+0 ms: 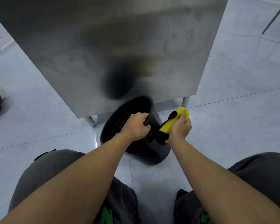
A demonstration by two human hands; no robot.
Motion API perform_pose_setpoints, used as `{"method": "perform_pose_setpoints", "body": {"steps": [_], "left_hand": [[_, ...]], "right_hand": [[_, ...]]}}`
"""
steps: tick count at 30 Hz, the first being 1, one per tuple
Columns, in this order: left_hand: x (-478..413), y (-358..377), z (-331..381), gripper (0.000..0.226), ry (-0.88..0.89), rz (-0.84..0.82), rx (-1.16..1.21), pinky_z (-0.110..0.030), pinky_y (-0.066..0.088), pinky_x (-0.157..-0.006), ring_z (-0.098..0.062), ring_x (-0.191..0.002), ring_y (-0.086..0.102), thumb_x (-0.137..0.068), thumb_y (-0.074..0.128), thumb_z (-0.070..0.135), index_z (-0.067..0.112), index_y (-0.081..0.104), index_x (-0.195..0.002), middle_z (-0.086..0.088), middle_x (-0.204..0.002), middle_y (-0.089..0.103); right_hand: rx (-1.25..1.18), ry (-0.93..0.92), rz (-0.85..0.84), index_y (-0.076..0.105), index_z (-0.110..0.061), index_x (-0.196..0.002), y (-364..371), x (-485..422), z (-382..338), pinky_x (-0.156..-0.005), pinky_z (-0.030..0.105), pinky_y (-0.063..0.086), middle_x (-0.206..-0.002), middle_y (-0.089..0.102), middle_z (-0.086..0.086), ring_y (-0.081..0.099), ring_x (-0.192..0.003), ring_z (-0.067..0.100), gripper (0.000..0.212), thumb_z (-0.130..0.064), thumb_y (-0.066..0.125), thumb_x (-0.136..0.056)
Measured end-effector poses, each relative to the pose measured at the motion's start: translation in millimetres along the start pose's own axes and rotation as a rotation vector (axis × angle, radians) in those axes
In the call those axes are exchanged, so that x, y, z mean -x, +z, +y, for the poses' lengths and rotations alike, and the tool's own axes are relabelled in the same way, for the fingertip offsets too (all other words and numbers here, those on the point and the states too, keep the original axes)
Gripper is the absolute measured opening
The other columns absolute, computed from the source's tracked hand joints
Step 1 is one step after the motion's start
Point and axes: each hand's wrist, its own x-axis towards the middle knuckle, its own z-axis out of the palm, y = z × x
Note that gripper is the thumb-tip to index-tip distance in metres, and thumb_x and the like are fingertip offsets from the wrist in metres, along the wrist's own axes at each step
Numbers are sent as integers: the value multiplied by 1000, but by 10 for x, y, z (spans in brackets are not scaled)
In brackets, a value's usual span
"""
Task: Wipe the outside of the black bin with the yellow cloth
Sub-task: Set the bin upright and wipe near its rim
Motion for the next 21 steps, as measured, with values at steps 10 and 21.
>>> {"method": "perform_pose_setpoints", "body": {"steps": [10, 21], "left_hand": [[33, 225, 87, 28, 143, -159, -344, -33, 39, -60, -32, -74, 56, -82, 57, 15, 25, 41, -62, -3, -73, 55], [97, 273, -36, 40, -57, -607, -264, -34, 50, -67, -16, -78, 57, -69, 84, 45, 20, 64, -93, 4, -84, 60]], "right_hand": [[244, -547, -287, 62, -11, -89, 150, 141, -299, -73, 28, 47, -79, 61, -6, 57, -76, 3, 27, -33, 51, -101], [1124, -538, -524, 45, -13, -148, -37, 35, 298, -116, 40, 31, -169, 6, 8, 15, -150, 35, 56, -22, 58, -95]]}}
